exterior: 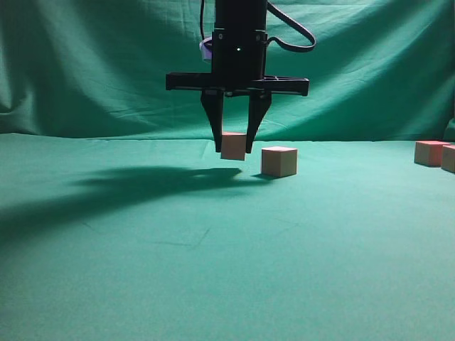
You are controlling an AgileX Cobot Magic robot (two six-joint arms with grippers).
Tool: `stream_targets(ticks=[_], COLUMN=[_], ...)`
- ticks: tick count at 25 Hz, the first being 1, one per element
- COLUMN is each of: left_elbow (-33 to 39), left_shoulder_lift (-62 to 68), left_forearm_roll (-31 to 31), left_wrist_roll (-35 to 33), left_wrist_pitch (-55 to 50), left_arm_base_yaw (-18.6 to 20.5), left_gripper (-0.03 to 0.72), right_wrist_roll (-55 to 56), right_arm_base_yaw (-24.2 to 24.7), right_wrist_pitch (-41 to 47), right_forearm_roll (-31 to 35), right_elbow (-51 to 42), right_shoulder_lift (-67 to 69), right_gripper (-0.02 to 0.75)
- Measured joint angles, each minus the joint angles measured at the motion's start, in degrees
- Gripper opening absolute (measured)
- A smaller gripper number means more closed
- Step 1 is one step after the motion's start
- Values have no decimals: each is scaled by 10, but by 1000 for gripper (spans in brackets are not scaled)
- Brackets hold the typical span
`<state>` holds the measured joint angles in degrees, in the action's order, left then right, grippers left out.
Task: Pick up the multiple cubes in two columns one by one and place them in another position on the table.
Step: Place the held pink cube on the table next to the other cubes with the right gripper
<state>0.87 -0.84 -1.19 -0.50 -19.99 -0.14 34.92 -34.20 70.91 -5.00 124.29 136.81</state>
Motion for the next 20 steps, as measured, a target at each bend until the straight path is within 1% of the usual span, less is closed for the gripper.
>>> stream_targets(ticks=[20], left_elbow=[0], left_shoulder_lift=[0], left_forearm_roll=[0], left_wrist_roll=[0], left_wrist_pitch=[0], left_arm_base_yaw=[0], left_gripper=[0], right_wrist_roll=[25], right_arm_base_yaw=[0], right_wrist_pitch=[0], right_forearm_roll=[1], right_elbow=[0], right_shoulder_lift=[3], right_gripper=[262])
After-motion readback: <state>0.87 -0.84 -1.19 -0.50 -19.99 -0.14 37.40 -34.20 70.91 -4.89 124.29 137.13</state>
